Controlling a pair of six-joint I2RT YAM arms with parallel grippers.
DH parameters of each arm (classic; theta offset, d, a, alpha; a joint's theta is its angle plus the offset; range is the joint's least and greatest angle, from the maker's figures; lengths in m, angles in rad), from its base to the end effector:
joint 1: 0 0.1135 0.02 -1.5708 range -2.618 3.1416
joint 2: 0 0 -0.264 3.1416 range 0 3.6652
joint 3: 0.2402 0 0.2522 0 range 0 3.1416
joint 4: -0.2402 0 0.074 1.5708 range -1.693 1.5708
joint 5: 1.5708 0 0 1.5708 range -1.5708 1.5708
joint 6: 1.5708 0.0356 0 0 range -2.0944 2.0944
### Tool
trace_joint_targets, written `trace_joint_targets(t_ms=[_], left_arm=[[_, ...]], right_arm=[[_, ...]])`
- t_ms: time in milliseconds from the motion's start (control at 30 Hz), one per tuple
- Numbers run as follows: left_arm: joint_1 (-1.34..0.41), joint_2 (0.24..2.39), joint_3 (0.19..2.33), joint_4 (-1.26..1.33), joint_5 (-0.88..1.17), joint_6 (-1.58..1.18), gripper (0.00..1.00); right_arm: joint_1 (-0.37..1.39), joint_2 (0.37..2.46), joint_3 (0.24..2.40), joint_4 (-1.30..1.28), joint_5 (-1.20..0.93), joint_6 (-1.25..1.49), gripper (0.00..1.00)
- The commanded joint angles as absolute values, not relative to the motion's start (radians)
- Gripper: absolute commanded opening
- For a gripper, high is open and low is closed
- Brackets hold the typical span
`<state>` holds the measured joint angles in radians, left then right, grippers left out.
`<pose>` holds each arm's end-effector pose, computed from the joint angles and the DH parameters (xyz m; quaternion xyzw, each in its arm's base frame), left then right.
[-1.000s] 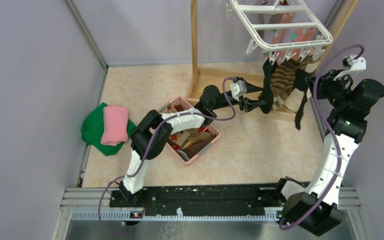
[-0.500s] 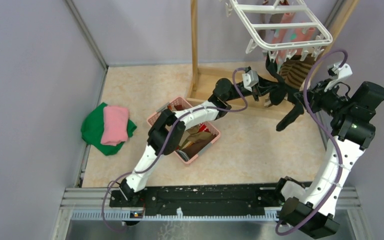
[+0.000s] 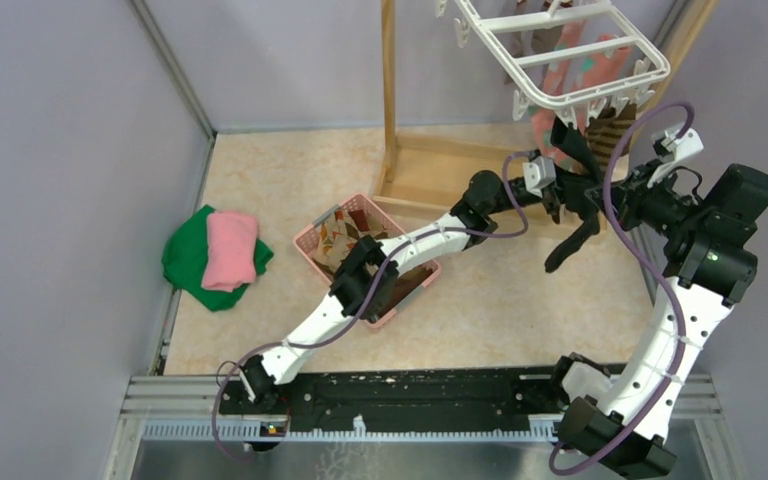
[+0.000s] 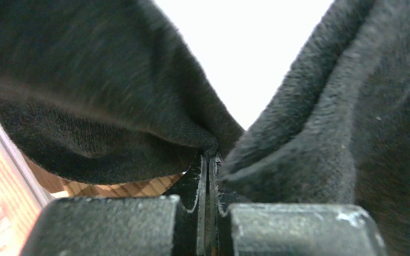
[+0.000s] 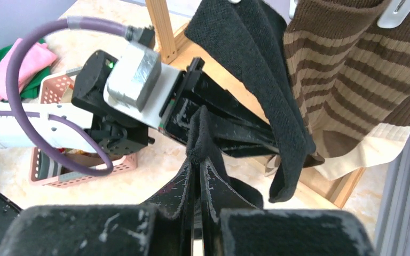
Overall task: Clip the socks to the hanger
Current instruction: Rotate the hanger.
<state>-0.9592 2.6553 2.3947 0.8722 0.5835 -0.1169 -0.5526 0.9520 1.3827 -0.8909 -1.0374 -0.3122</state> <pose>0.3230 -0.4947 0.2913 0.4135 0.2990 -0.5494 0.6616 0.1411 -0.0510 0.4444 -0.1710 0.7640 0.1906 0.5922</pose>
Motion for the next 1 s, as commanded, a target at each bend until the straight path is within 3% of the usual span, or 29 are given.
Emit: trace_joint_targets(t_ms=[0, 200, 333, 500, 700, 967], left_arm=[[-0.999, 2.692, 2.461, 0.863, 0.518, -0.077, 0.00], [-1.025, 2.728, 2.508, 0.893, 0.476, -0.094, 0.00], [-1.032, 2.696, 2.458, 0.926, 0.475, -0.103, 0.16], [-1.009, 2.503, 2.090, 1.092, 0.409, -0.119, 0.42], [-0.959, 2.287, 1.704, 1.306, 0.406, -0.185, 0.64], [-0.933, 2.025, 1.310, 1.382, 0.439, -0.154, 0.73]], right_arm=[[-0.559, 0.954, 1.444, -0.850, -1.040, -0.283, 0.00], [-0.558, 0.954, 1.390, -0.675, -1.097, -0.138, 0.00], [-0.558, 0.947, 1.321, -0.536, -1.149, -0.014, 0.00], [-0.558, 0.946, 1.311, -0.531, -1.117, -0.031, 0.00], [-0.558, 0.945, 1.318, -0.639, -1.065, -0.147, 0.00], [-0.558, 0.937, 1.302, -0.752, -1.278, -0.299, 0.00]])
